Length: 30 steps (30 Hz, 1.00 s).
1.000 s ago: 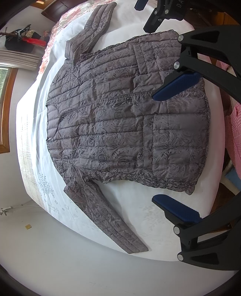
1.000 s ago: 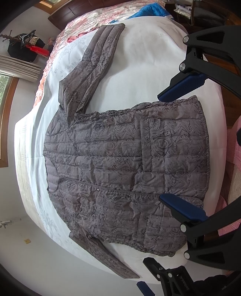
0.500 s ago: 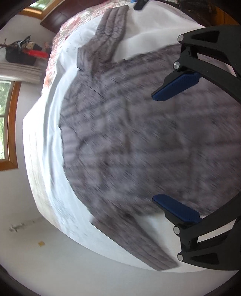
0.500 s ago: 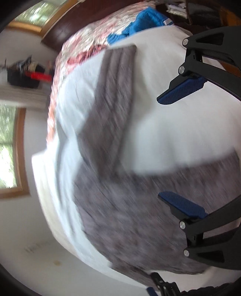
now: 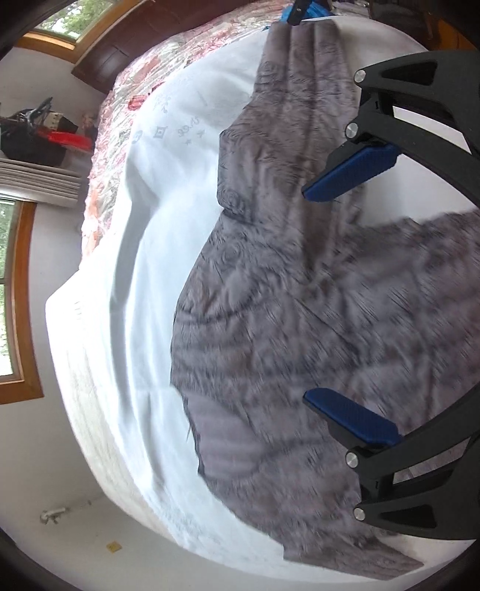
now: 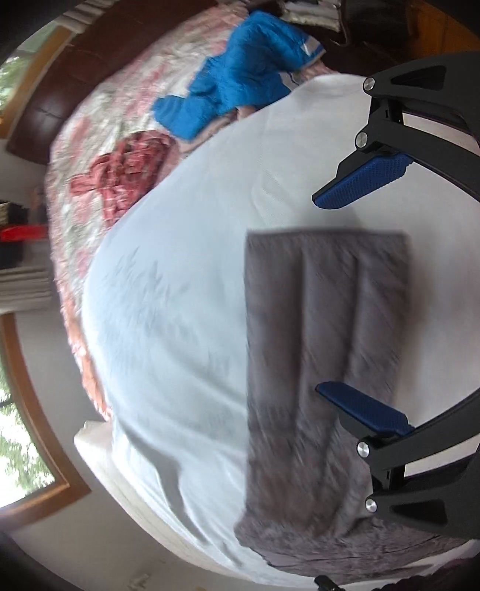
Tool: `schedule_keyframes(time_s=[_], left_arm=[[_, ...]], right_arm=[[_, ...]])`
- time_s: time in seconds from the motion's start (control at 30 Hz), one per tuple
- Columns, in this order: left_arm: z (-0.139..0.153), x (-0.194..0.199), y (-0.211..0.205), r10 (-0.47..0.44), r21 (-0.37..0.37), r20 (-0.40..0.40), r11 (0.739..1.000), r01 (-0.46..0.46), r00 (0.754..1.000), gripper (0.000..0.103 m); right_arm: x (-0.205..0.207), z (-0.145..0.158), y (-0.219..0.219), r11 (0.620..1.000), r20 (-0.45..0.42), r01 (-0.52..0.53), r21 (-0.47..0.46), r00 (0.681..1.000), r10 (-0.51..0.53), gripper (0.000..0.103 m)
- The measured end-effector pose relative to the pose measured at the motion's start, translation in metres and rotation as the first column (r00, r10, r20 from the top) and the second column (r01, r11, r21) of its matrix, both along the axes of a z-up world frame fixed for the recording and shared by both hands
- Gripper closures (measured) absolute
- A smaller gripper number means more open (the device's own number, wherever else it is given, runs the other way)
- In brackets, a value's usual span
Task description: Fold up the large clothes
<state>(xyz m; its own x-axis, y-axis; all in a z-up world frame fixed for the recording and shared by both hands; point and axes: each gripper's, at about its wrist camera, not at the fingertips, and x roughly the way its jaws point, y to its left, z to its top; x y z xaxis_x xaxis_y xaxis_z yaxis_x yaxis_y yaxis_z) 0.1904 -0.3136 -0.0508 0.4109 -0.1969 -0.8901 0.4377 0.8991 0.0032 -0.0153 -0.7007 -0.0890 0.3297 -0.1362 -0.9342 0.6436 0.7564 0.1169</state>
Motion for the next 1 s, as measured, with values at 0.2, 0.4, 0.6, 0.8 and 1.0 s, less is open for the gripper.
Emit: schedule_keyframes(time_s=[0.2,0.4,0.6,0.8,1.0], left_arm=[[-0.030,0.019,-0.020,0.013,0.039,-0.034,0.999,-0.011,0.999,0.003],[-0.042,0.026,-0.019,0.027,0.044,-0.054,0.999,-0.025,0.998,0.003],[-0.042,0.025,-0.012,0.015,0.050,-0.043,0.999,-0.012,0.999,0.003],[-0.061,0.032,0.001,0.038,0.057,-0.092,0.998,-0.033,0.995,0.003],[-0.084,0.039,0.014,0.038,0.052,-0.141,0.998,-0.031,0.989,0.003]], right_arm=[[0.003,-0.025,-0.022,0.996,0.010,-0.033,0.080,0.999,0.032,0.011],[0.014,-0.018,-0.006,0.984,0.071,-0.105,0.147,0.993,0.095,0.071],[0.008,0.011,-0.005,0.985,0.146,-0.096,0.141,0.987,0.075,0.091],[0.001,-0.023,-0.010,0.987,-0.001,0.007,0.160,1.000,-0.007,0.092],[-0.005,-0.004,-0.004,0.978,0.063,0.058,0.201,0.995,-0.072,0.092]])
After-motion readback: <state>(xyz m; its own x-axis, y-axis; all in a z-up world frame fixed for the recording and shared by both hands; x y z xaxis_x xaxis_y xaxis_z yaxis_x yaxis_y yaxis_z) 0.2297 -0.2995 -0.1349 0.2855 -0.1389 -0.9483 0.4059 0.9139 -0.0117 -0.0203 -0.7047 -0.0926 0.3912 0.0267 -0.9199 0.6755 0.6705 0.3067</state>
